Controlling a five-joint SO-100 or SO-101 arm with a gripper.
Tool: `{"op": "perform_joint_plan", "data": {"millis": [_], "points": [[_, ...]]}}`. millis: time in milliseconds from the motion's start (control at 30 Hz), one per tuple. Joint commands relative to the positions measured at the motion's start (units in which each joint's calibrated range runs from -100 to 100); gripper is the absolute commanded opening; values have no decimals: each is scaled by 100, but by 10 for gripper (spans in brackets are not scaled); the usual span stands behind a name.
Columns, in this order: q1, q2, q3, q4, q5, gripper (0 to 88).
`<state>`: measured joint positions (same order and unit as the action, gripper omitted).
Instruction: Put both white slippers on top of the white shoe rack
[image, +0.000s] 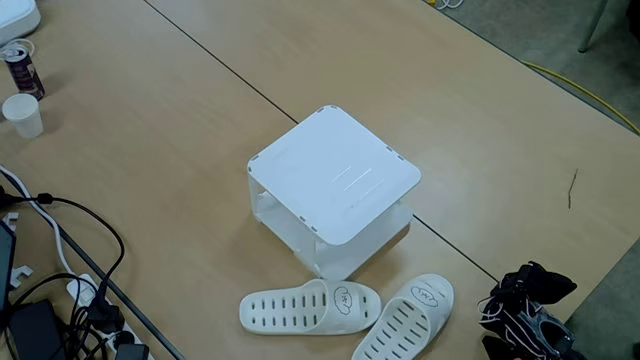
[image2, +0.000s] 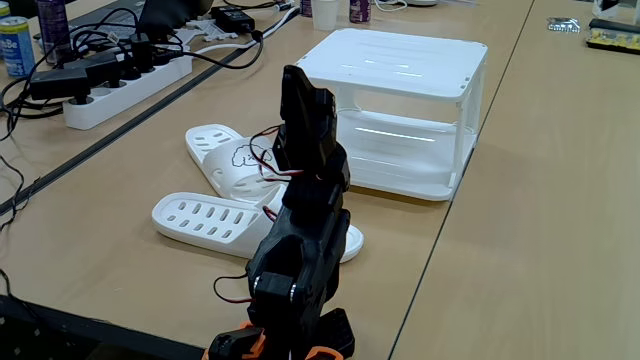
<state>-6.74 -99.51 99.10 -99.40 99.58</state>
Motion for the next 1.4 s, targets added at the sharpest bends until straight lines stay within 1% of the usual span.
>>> {"op": "perform_joint_plan", "data": {"millis": [0, 1367], "points": [[33, 51, 54, -17, 42, 8], [66, 51, 45, -8, 42, 8]]}}
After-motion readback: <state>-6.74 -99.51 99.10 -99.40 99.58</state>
